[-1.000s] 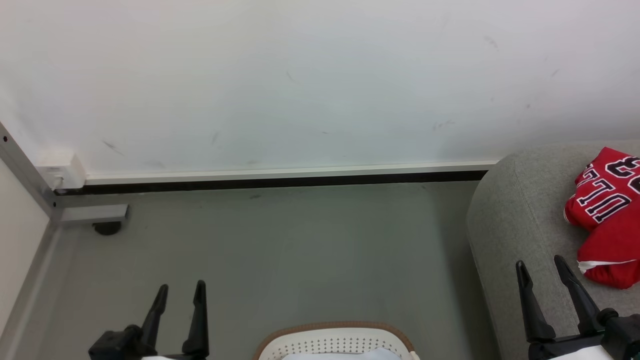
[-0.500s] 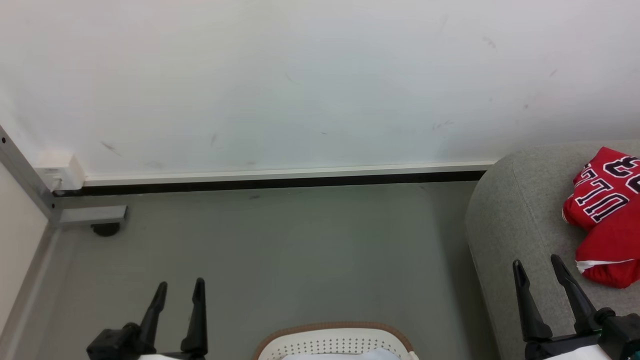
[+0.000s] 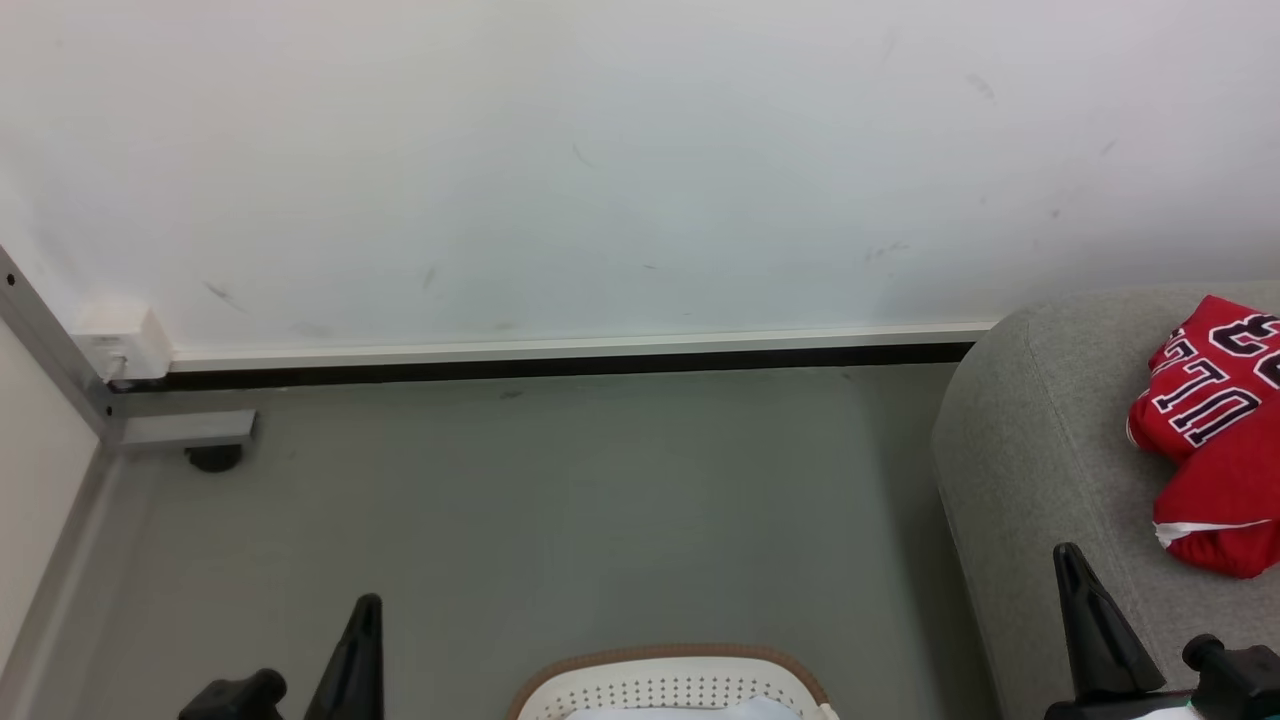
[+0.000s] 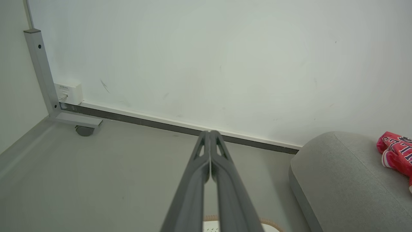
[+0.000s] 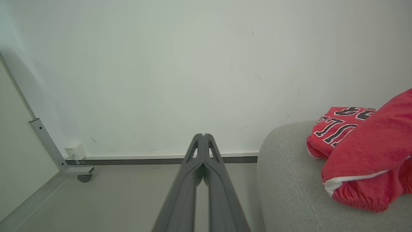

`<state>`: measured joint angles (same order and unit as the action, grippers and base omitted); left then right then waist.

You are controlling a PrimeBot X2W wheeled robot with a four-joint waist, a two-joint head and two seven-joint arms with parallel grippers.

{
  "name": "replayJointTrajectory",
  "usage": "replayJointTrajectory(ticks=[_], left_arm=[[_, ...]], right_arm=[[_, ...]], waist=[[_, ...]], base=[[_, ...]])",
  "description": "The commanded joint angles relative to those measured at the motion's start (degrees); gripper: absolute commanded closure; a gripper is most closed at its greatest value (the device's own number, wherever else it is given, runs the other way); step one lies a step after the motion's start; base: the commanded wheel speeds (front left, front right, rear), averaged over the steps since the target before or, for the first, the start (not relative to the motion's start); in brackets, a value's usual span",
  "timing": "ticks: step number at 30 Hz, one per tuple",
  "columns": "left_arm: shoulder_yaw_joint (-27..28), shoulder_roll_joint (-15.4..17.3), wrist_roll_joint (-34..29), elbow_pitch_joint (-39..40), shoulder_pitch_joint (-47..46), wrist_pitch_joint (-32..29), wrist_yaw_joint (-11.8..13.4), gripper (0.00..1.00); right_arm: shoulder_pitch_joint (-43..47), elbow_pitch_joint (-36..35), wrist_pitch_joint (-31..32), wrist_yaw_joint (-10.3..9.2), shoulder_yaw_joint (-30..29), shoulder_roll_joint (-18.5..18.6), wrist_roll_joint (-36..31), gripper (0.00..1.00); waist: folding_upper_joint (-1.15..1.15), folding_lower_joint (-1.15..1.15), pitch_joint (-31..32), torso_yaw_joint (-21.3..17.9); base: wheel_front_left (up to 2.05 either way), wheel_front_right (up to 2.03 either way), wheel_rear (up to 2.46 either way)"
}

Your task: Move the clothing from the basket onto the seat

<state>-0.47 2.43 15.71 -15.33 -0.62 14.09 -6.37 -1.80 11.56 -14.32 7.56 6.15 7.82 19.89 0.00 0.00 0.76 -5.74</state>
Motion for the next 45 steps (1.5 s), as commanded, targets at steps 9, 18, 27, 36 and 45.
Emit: replayJointTrajectory(ticks=[9,18,27,36,45], left_arm=[[1.19,0.21,11.12,0.96,-1.62,-2.81,-0.20,1.00],[1.83,0.26,19.52,1.19,-2.09,-4.97,-0.32,1.00],[2.51,0.30,27.10,1.27,-2.59,-7.03,-0.44,1.00],[3.15,0.35,33.95,1.30,-3.10,-8.91,-0.57,1.00],[3.73,0.39,40.13,1.32,-3.52,-10.65,-0.66,1.00]], right_arm=[[-1.36,-0.33,2.67,-0.01,-1.77,-0.09,10.96,1.00],[-1.85,0.00,4.81,-0.02,-2.95,-0.54,19.04,1.00],[-2.30,0.29,6.77,-0.03,-4.07,-0.98,26.26,1.00],[-2.60,0.54,8.57,-0.04,-5.10,-1.38,32.82,1.00],[-2.95,0.81,10.26,-0.05,-6.09,-1.76,38.69,1.00]], waist=[[0.00,0.00,-0.08,0.47],[0.00,0.00,-0.15,0.89],[0.00,0.00,-0.21,1.31],[0.00,0.00,-0.28,1.73],[0.00,0.00,-0.35,2.15]], base=[[0.00,0.00,0.00],[0.00,0.00,0.00],[0.00,0.00,0.00],[0.00,0.00,0.00],[0.00,0.00,0.00]])
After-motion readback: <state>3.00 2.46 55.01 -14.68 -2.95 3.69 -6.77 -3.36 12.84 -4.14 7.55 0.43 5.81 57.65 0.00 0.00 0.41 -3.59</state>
